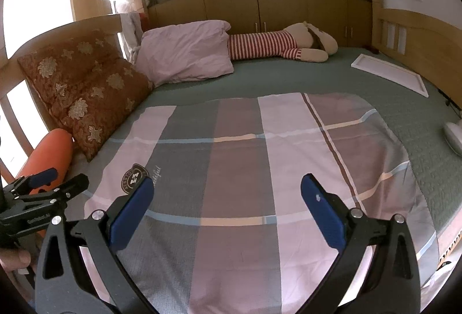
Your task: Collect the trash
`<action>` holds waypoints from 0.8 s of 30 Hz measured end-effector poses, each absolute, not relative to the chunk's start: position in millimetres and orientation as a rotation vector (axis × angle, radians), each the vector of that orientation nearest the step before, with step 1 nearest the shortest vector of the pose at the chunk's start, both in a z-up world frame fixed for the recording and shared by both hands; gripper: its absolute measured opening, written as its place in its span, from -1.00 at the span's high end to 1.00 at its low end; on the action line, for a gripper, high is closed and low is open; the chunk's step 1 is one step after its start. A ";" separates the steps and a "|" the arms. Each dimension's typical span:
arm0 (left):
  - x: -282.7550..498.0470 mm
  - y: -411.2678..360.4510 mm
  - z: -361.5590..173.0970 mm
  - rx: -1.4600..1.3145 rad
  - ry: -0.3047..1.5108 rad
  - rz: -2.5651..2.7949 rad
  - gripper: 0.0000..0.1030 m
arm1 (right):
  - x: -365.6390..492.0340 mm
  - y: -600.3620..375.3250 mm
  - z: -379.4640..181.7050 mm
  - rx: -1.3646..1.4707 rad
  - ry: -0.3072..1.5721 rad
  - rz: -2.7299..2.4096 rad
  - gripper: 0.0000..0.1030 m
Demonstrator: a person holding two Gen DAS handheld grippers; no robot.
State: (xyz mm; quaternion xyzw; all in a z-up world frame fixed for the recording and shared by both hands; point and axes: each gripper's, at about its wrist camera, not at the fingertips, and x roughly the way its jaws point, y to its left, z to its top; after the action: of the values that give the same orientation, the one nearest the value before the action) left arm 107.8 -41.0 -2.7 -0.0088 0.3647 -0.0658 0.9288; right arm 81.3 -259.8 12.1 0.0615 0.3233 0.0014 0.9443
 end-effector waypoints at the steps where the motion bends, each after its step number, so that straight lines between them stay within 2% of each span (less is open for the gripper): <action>1: 107.9 -42.0 -2.1 -0.009 0.752 -0.139 -0.93 | 81.3 -259.9 12.1 0.124 0.659 0.004 -0.93; 24: 107.6 -42.2 12.5 -0.010 0.701 -0.104 -0.94 | 81.9 -258.6 9.5 0.122 0.665 0.004 -0.93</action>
State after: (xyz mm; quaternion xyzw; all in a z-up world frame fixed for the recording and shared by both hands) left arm 107.6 -42.2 12.5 -0.0051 0.3433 -0.0510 0.9378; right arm 81.9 -258.6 9.5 0.0600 0.3262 0.0019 0.9434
